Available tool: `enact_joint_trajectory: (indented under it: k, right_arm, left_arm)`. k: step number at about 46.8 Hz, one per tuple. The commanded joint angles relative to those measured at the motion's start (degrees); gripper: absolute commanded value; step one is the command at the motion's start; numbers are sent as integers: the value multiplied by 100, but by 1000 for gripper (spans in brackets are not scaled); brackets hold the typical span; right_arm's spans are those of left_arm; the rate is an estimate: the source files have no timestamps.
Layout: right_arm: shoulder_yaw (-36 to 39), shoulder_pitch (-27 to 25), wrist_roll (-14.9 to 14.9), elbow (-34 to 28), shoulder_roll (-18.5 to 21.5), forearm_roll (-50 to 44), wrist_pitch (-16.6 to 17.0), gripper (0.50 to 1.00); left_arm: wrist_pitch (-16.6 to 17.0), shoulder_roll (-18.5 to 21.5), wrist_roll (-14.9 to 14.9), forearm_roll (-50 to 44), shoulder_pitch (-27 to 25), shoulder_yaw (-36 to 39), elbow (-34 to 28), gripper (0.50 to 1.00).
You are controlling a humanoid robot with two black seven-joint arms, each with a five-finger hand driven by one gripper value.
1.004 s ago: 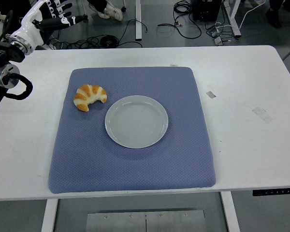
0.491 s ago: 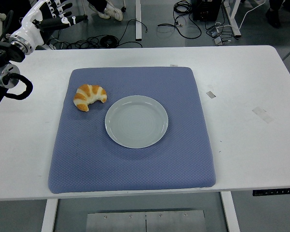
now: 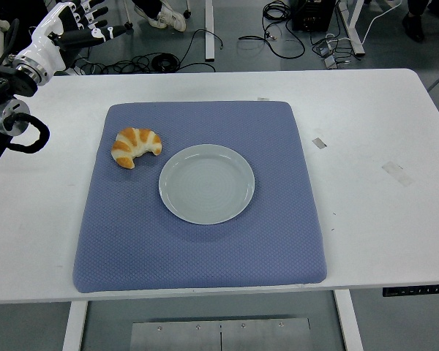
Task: Place the bread on the plate
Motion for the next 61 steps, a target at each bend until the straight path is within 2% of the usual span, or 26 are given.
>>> enact_joint_trajectory:
  k: [1,51,55,61]
  right_arm:
    - [0,-5,0,0,0,0,9,1000]
    - [9,-22,0,0,0,0,9,1000]
    - [0,-22,0,8,0,0,9,1000]
    - [9,-22,0,8,0,0,9,1000]
  left_arm:
    - [-9,0,1,-9,1,-7,0,974]
    - [-9,8,10,105,-26,89,0,972]
    - [-44,8,10,114,-52,291,-9,972]
    - [-97,0,10,123,-280,1011,-61,972]
